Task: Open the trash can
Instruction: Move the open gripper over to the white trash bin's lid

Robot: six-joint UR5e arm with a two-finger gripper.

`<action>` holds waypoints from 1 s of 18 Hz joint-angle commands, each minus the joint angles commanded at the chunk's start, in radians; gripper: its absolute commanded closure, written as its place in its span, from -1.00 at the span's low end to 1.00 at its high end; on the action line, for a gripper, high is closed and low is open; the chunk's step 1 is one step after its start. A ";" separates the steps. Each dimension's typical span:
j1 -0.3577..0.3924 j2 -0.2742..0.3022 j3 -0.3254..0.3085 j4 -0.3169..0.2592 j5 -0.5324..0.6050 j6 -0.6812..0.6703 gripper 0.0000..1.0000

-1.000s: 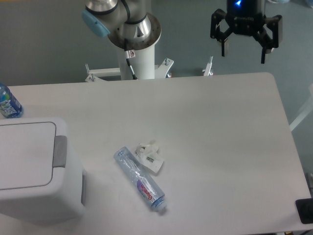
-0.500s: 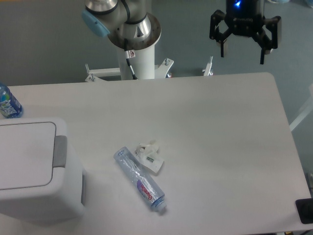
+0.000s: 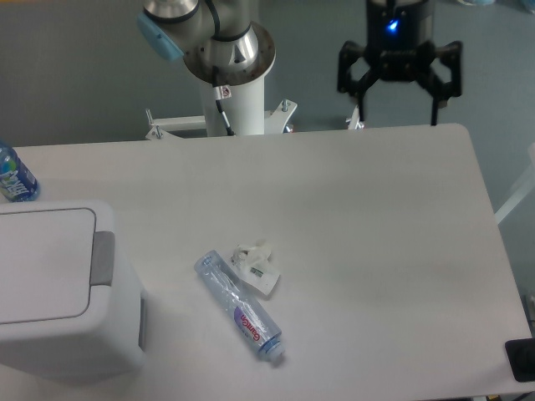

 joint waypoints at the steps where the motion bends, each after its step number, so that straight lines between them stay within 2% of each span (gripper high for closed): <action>1: -0.023 -0.008 0.000 0.002 0.000 -0.060 -1.00; 2: -0.045 -0.021 0.003 0.009 0.000 -0.112 -1.00; 5: -0.144 -0.063 0.003 0.080 0.000 -0.261 -1.00; 12: -0.289 -0.124 0.012 0.100 0.000 -0.557 -1.00; 13: -0.299 -0.129 0.012 0.129 -0.006 -0.601 -1.00; 15: -0.328 -0.149 0.011 0.217 -0.089 -0.716 -1.00; 16: -0.330 -0.155 0.008 0.242 -0.118 -0.763 -1.00; 18: -0.341 -0.167 0.005 0.252 -0.138 -0.788 -1.00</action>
